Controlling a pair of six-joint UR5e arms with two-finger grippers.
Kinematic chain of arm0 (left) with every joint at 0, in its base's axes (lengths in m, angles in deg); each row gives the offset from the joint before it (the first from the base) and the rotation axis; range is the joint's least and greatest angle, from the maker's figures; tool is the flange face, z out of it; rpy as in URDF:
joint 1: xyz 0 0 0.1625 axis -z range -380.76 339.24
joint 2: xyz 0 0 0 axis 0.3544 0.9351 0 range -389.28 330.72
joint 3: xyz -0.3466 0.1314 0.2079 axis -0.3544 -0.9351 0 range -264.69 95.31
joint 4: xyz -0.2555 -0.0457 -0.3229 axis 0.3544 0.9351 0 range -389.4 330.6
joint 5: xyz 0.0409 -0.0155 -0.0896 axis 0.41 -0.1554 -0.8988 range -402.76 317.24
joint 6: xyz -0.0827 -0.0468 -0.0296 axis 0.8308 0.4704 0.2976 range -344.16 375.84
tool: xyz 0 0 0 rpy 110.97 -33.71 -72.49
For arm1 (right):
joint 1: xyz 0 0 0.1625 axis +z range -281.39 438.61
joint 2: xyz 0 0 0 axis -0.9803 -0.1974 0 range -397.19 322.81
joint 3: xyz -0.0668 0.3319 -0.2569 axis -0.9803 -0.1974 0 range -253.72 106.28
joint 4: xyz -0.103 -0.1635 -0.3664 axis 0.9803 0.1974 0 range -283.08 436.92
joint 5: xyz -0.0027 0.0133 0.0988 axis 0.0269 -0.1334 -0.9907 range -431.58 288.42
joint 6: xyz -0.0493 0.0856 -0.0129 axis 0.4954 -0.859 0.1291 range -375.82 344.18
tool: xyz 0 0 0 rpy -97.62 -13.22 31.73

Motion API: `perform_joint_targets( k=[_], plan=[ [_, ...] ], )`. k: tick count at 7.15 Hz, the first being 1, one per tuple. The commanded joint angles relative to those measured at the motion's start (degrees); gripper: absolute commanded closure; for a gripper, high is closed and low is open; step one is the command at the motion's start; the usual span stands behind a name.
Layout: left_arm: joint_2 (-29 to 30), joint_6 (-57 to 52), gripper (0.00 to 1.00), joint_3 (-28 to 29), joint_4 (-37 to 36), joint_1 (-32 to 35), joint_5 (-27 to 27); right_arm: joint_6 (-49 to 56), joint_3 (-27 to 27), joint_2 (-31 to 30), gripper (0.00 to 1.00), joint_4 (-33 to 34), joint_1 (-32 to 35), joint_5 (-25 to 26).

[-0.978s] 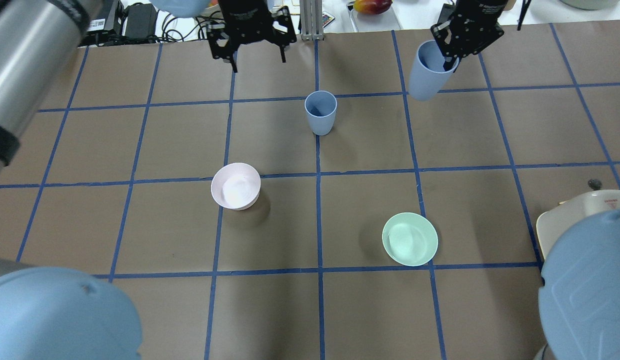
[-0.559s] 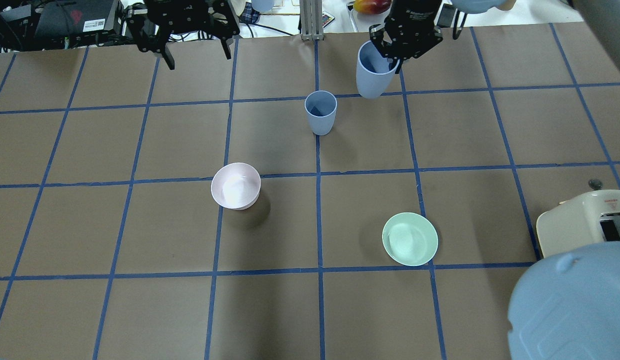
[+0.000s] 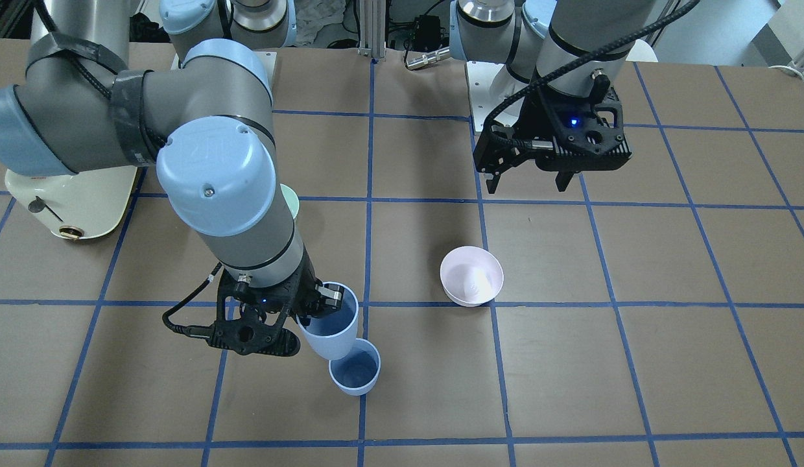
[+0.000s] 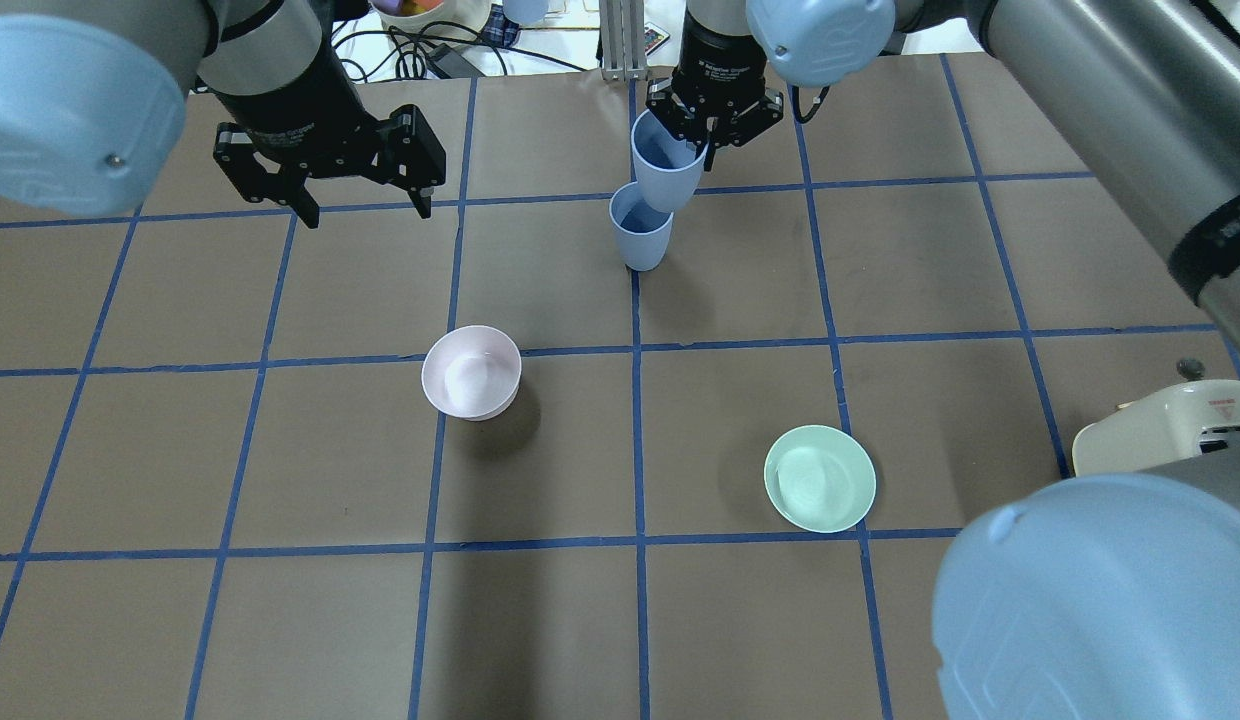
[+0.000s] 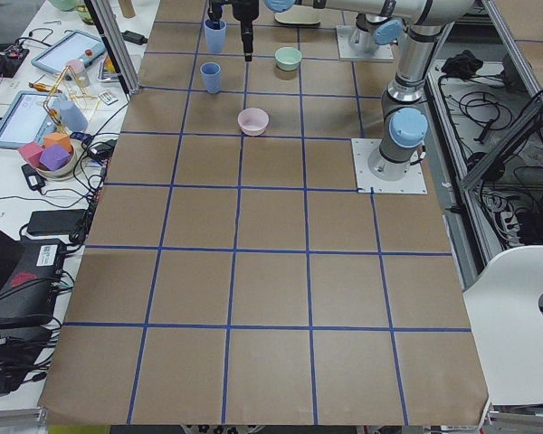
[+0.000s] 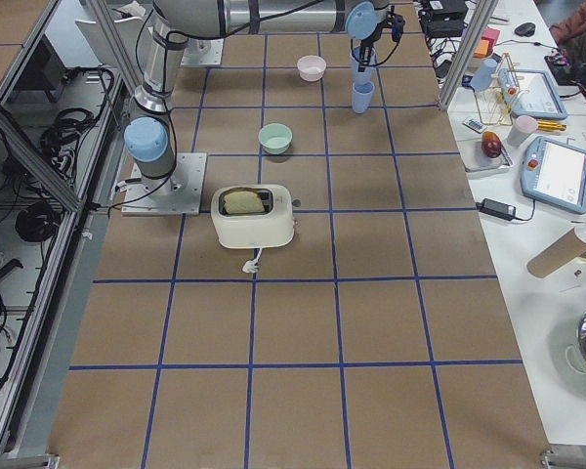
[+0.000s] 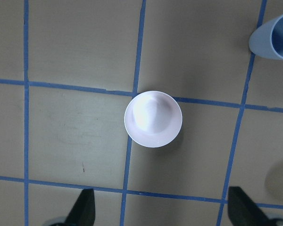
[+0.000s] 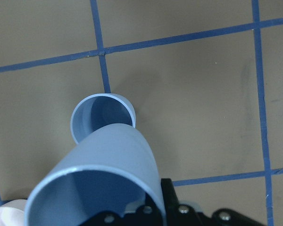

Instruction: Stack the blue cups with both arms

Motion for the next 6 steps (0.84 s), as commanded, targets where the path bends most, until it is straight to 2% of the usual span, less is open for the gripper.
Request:
perform_joint_targets(
  k=[1, 6],
  plan=[
    [-0.89, -6.57, 0.0, -1.26, -3.41, -2.29, -0.26, -1.91, -2.97, 3.2, 1.0, 0.27, 0.27, 0.06],
    [-0.89, -5.71, 0.0, -1.08, -3.32, -2.39, -0.26, -1.74, -4.3, 5.24, 1.0, -0.53, 0.27, -0.72]
  ],
)
